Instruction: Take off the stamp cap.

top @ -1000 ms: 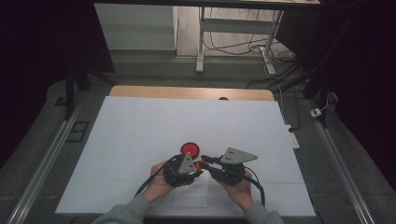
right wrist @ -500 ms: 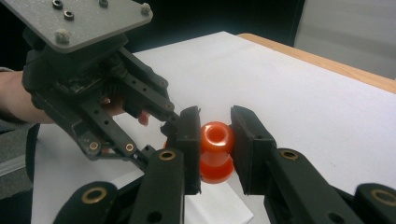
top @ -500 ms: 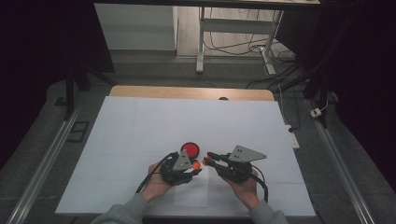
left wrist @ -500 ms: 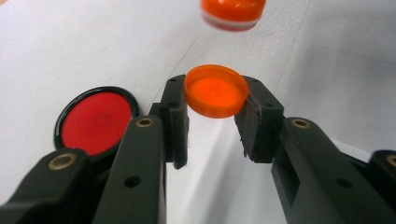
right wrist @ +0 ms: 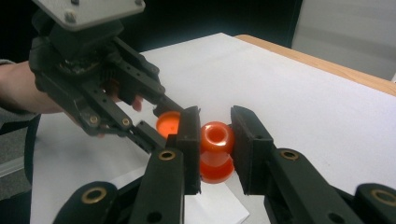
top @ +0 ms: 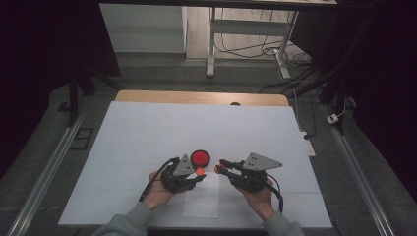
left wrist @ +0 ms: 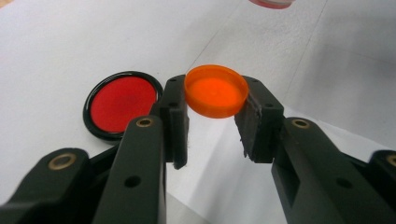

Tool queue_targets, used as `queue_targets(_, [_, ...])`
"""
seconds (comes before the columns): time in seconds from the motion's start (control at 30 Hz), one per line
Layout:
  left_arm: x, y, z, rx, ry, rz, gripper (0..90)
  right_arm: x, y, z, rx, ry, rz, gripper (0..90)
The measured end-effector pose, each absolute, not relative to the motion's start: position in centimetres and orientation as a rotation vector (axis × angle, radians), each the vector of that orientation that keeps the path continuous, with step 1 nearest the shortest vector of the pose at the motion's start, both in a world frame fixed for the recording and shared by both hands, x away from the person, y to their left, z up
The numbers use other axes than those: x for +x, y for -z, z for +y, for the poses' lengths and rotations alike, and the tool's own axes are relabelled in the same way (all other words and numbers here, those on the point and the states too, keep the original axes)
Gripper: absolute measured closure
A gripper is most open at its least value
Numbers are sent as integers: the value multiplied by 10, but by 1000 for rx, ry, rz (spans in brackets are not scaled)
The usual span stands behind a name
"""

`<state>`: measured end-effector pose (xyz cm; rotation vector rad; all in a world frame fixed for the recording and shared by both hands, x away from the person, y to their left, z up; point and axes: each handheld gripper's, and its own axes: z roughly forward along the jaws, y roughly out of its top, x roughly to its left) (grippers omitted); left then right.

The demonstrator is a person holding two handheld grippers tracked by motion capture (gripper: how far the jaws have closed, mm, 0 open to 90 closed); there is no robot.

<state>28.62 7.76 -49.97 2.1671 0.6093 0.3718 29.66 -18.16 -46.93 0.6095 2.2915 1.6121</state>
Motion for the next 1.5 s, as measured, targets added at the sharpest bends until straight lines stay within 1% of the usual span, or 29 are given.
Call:
queue_targets(0.97, [267,490,150,2061,-397,733,649,300,470,-187,611,-1581,2281,728])
queue_targets(1.3, [256,496,189,2007,-399,840,648,302,469,-190,620,-1570,2277,728])
queue_targets(1.5, [252,500,201,2002,-399,878,648,303,468,-192,626,-1569,2265,728])
